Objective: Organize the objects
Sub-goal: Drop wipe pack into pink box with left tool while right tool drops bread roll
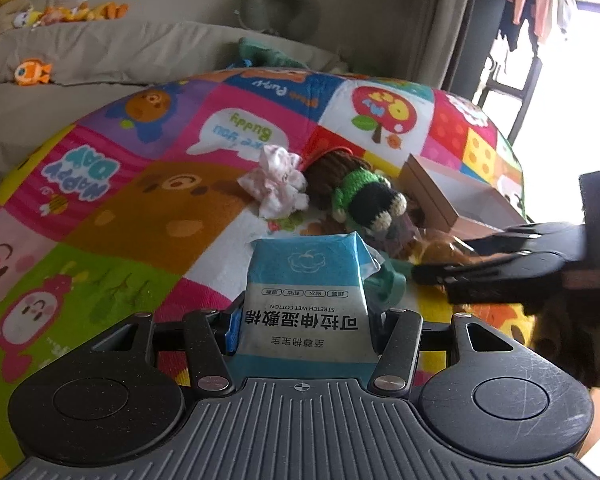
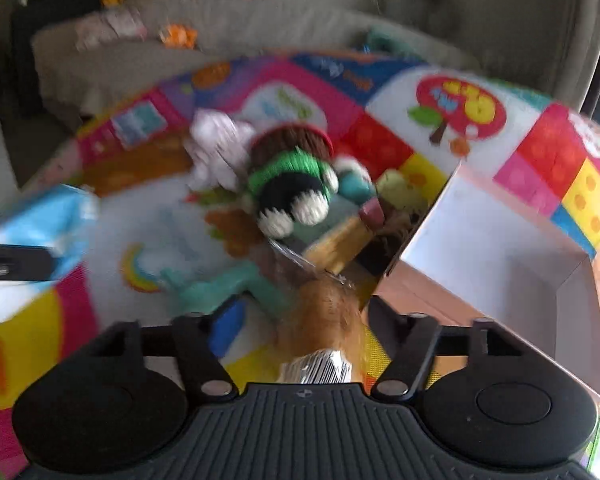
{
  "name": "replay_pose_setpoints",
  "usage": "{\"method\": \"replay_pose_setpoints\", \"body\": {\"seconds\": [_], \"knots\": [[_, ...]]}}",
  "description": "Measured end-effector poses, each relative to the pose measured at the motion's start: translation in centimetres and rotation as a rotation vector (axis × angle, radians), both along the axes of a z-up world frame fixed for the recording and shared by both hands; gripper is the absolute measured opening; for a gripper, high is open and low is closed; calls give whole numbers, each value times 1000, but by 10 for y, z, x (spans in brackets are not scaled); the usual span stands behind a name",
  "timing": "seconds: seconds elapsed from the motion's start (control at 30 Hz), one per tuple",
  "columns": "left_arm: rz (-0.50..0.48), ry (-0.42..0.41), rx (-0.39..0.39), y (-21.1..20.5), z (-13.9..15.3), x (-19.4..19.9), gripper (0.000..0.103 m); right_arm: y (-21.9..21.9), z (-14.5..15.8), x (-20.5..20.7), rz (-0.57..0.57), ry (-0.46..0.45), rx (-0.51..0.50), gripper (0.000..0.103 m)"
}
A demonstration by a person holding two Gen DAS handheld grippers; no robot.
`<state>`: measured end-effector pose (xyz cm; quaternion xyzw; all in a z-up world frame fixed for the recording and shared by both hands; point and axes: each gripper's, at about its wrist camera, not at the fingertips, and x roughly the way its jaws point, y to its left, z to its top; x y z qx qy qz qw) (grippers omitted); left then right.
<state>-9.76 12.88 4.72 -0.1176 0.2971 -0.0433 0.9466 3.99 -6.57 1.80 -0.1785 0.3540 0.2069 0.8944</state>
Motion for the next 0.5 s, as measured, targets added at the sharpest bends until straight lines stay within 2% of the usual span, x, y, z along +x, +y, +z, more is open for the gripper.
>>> {"method": "replay_pose_setpoints", "body": {"seconds": [0.03,0.13,0.27,0.4,0.5], "knots": [[0,4,3,-1,0,0,59,-2,1,2,-17,0,3,43],[-11,3,11,-4,3,-2,59,-27,16,-5,-24,69,115,41],[-65,-2,11,-19,10,-2,59,-74,49,-46,-16,72,278,41],[-168,-15,15,-51,27,11,59,-119,76,-92,-47,-41,324,41],[-236,-48,31,-85,49,39,59,-149,85,-115,-102,-131,332,41]]}}
